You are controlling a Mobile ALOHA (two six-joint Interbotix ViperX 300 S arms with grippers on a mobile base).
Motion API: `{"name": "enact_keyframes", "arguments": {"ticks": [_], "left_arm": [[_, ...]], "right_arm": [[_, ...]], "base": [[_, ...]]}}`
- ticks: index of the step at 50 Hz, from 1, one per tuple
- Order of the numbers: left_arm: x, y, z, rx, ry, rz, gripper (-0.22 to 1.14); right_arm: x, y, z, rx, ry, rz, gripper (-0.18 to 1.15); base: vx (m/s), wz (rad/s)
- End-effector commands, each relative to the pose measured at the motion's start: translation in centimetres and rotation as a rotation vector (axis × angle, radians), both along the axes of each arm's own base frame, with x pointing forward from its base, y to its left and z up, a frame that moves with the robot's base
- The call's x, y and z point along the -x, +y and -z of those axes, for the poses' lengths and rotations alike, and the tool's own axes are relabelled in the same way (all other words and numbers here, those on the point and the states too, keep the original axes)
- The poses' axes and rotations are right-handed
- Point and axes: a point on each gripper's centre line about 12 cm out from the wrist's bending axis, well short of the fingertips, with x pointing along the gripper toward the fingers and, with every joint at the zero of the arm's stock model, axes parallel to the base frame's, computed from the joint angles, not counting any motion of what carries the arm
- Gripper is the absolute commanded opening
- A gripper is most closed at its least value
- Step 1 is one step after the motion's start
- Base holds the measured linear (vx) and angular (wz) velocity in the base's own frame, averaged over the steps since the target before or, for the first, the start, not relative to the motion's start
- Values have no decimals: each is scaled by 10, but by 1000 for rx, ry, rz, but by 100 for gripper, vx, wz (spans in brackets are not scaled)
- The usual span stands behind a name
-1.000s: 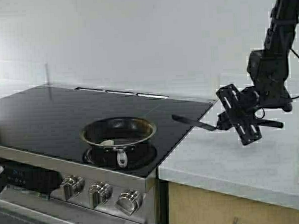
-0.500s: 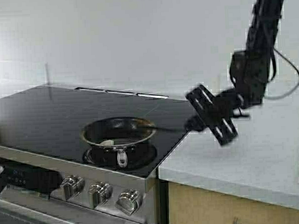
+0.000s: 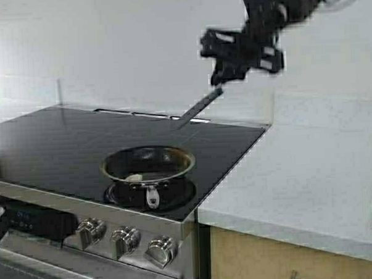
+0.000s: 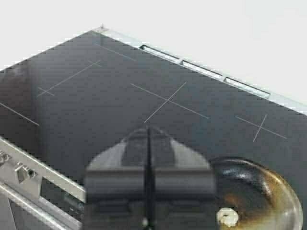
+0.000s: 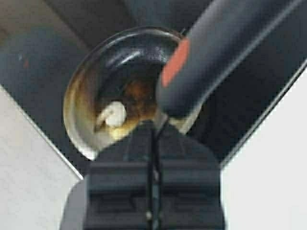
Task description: Add oil to the pan and cook the shrimp and serve it
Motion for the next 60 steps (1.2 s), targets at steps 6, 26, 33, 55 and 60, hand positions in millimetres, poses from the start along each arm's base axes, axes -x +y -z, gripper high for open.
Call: {"name": "enact_keyframes", "arguments": {"ticks": [6, 26, 33, 55, 60], "left_arm": [[-2, 0, -2, 2, -3, -2, 3], [-2, -2, -1, 5, -1, 10, 3], [0, -21, 0, 0, 3, 112, 5], [-23, -55, 44, 4, 251, 239, 100], [-31, -58, 56, 78, 290, 219, 101]], "right_arm": [[25, -8, -75, 114, -106, -68, 9], [74, -32, -76, -51, -249, -63, 9], [74, -32, -76, -50, -277, -74, 9], [77, -34, -78, -73, -320, -71, 9], [77, -34, -79, -80, -324, -68, 9]], "base": [[0, 0], [0, 0], [0, 0], [0, 0], [0, 0]]}}
